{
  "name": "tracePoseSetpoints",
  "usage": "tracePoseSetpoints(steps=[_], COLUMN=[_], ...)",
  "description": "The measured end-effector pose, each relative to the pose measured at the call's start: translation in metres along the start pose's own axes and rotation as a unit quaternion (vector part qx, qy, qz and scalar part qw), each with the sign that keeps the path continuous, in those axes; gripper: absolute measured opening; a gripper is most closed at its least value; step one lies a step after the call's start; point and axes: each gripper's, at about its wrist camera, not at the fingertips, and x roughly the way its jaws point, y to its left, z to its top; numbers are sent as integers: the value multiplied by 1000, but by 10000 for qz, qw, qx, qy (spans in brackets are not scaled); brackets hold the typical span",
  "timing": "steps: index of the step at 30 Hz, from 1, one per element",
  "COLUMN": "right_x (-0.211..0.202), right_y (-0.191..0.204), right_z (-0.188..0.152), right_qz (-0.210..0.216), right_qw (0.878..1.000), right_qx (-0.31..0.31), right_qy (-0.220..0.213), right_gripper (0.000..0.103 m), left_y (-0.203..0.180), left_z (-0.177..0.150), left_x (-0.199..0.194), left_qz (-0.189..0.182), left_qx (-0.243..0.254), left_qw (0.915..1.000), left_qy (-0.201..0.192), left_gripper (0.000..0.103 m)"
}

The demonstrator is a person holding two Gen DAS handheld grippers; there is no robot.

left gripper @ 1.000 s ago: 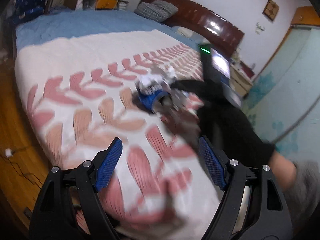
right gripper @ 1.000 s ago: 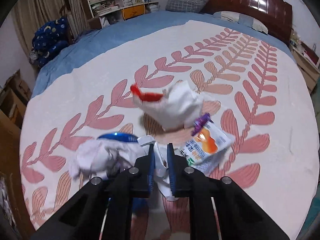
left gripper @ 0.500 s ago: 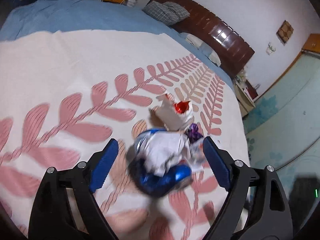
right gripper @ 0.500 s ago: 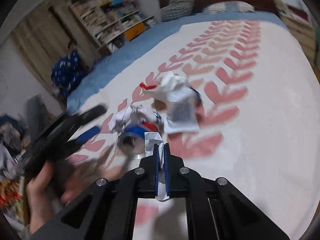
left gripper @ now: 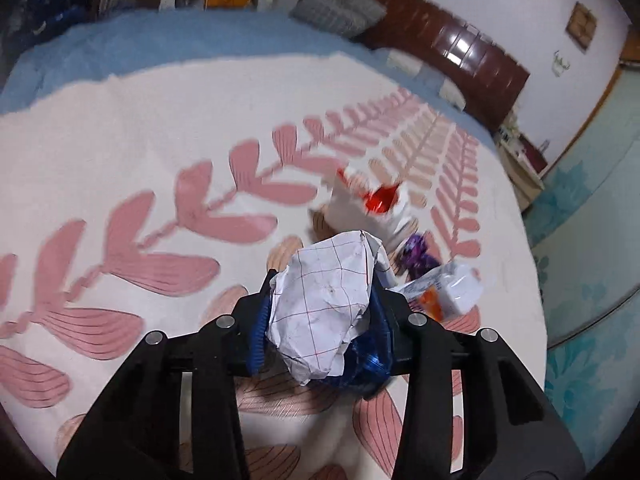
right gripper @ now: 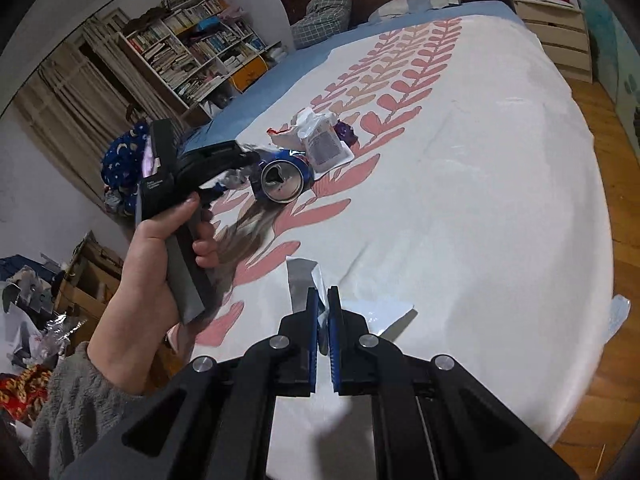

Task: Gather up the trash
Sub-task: 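Grasp small white paper with the right tool while left tool grasps white grid paper, then carry both papers to the red wastebasket and open both tools over it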

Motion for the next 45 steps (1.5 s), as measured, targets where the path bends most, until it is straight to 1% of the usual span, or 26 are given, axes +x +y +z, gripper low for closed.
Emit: tracePoseSetpoints(steps=[3, 5, 9, 11, 13, 16, 17, 19, 21, 22, 24, 26, 28, 29, 30, 31, 32, 33, 35, 36, 38, 39, 40, 41, 43, 45], right_x=[-23, -43, -109, -158, -199, -278, -314, -353, -398, -417, -441, -457, -461, -464, -467, -468, -466, -460, -449, -445, -443, -442, -441, -438, -436, -432], right_y=[-7, -14, -32, -49, -59, -89, -108, -133, -169, -191, -227, -273, -306, -333, -347, -357, -371, -376, -391, -396, -403, -406, -408, -407, -408, -404], right_z=[-6, -9, -13, -10, -8, -11, -19, -29, -58, -79, -117, -173, -219, -261, -283, -308, -341, -359, -401, -411, -437, -445, -452, -455, -459, -457], right_qz=[-5, -24, -155, -206, -348, -604, -706, -859, -1137, -1344, -1674, -1956, -1969, -1784, -1698, -1670, -1861, -1968, -2087, -2095, -2161, -2134, -2109, -2091, -2046, -2009], right_qw=[10000, 9999, 9987, 9971, 9948, 9885, 9855, 9819, 9767, 9735, 9675, 9586, 9507, 9371, 9284, 9197, 9063, 9006, 8855, 8802, 8669, 8648, 8626, 8623, 8642, 8672], right_qx=[39, 78, 71, 103, 14, -27, 59, 228, 522, 685, 984, 1570, 2144, 2846, 3176, 3448, 3731, 3837, 4144, 4255, 4492, 4545, 4599, 4611, 4597, 4557], right_qy=[-66, -144, -482, -719, -959, -1384, -1541, -1675, -1746, -1721, -1620, -1346, -1073, -947, -912, -854, -689, -551, -248, -158, -19, -1, 23, 45, 78, 58], right_gripper=[7, 7, 7, 7, 7, 7, 7, 7, 7, 7, 7, 7, 7, 7, 7, 7, 7, 7, 7, 7, 7, 7, 7, 8, 9, 11], left_y=[1, -1, -15, -32, -56, -103, -122, -165, -212, -249, -291, -345, -395, -409, -424, -440, -453, -459, -467, -467, -465, -465, -468, -469, -470, -470], left_z=[-1, -9, -31, -48, -61, -86, -96, -120, -148, -172, -209, -265, -331, -354, -380, -414, -447, -469, -527, -552, -582, -595, -598, -597, -597, -604], left_x=[-26, -54, -113, -150, -179, -222, -234, -254, -264, -266, -263, -254, -242, -238, -234, -230, -225, -222, -213, -209, -201, -199, -199, -197, -195, -194], left_qz=[35, 59, -156, -308, -446, -781, -968, -1387, -1839, -2176, -2545, -2856, -3130, -3203, -3267, -3308, -3308, -3293, -3216, -3127, -2862, -2700, -2654, -2664, -2694, -2605], left_qx=[40, 43, 154, 271, 516, 870, 980, 1230, 1494, 1709, 1965, 2411, 2849, 3026, 3241, 3501, 3776, 3973, 4471, 4706, 5151, 5399, 5467, 5465, 5480, 5555], left_qw=[9998, 9992, 9976, 9961, 9941, 9891, 9867, 9801, 9704, 9607, 9468, 9253, 8971, 8855, 8715, 8533, 8347, 8216, 7853, 7704, 7473, 7371, 7326, 7294, 7278, 7245], left_qy=[-209, -387, -655, -775, -842, -898, -864, -714, -473, -223, 116, 642, 1268, 1473, 1697, 1997, 2266, 2423, 2826, 2953, 3070, 3039, 3067, 3137, 3121, 3140], left_gripper=[41, 41, 41, 41, 41, 41, 42, 42, 42, 42, 42, 42, 42, 42, 42, 42, 42, 42, 42, 42, 42, 42, 42, 42, 42, 42])
